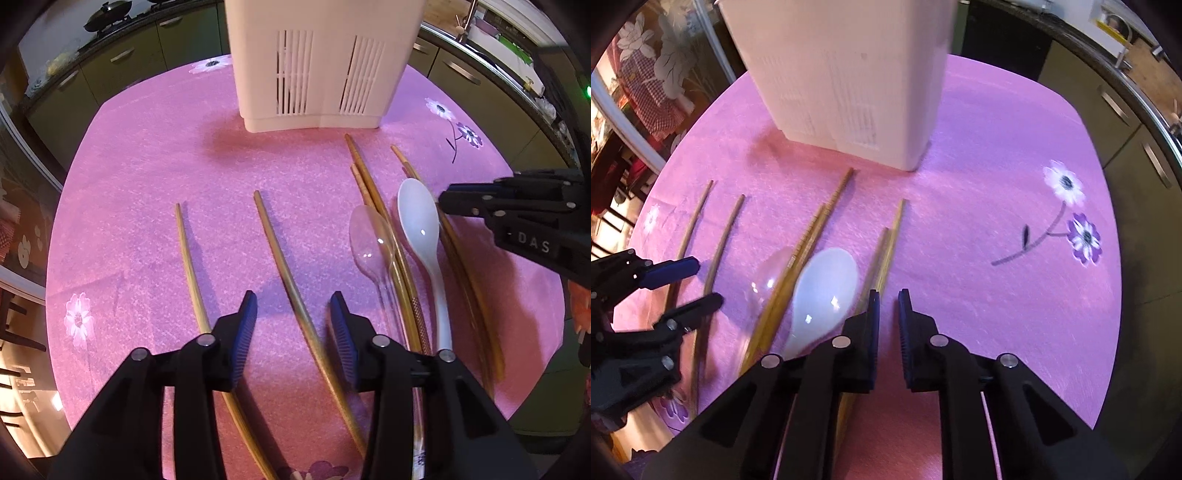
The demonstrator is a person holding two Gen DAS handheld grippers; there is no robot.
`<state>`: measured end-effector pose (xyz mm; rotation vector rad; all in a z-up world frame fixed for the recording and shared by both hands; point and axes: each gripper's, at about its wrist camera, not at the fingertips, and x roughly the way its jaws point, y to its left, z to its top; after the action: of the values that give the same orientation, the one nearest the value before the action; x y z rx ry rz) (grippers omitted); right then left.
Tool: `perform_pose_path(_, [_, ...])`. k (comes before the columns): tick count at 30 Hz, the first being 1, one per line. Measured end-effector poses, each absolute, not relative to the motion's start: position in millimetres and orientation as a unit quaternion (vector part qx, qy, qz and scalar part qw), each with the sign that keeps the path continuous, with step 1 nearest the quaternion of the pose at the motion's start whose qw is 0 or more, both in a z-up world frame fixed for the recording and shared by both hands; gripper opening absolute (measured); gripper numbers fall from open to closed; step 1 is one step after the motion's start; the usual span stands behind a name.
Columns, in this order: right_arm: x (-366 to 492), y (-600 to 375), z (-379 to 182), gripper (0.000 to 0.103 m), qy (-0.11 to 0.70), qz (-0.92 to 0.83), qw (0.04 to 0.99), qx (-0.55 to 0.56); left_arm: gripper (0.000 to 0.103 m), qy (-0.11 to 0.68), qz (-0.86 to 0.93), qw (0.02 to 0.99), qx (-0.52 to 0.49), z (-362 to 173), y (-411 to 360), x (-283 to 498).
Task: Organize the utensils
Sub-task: 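Move both tools down over the wooden chopsticks on the table, then close the left tool on one wooden chopstick while the right tool grasps another, then carry both chopsticks upright to the white holder and open both tools to drop them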
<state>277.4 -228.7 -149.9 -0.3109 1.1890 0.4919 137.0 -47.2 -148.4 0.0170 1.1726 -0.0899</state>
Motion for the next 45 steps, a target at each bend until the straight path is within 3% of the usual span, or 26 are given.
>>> perform_pose_path(7, [288,-209,-148,0.012,0.564,0.222,0.775,-0.176,0.042,0.558,-0.047,0.829,0.002,-148,-46,138])
perform_pose_path(14, [290,-237,-146,0.012,0.574,0.227,0.778,-0.123,0.046,0.554,-0.049,0.831,0.011,-151,-49,137])
perform_pose_path(26, [300,-213,-148,0.012,0.579,0.219,0.774,-0.133,0.046,0.552,-0.037,0.833,0.013,-152,-57,143])
perform_pose_path(32, [290,-226,-153,0.009,0.571,0.220,0.781,-0.124,0.010,0.546,-0.031,0.837,0.004,-150,-50,144])
perform_pose_path(45, [252,-284,-75,0.008,0.477,0.253,0.841,-0.030,0.006,0.506,-0.061,0.860,-0.025,-116,-43,134])
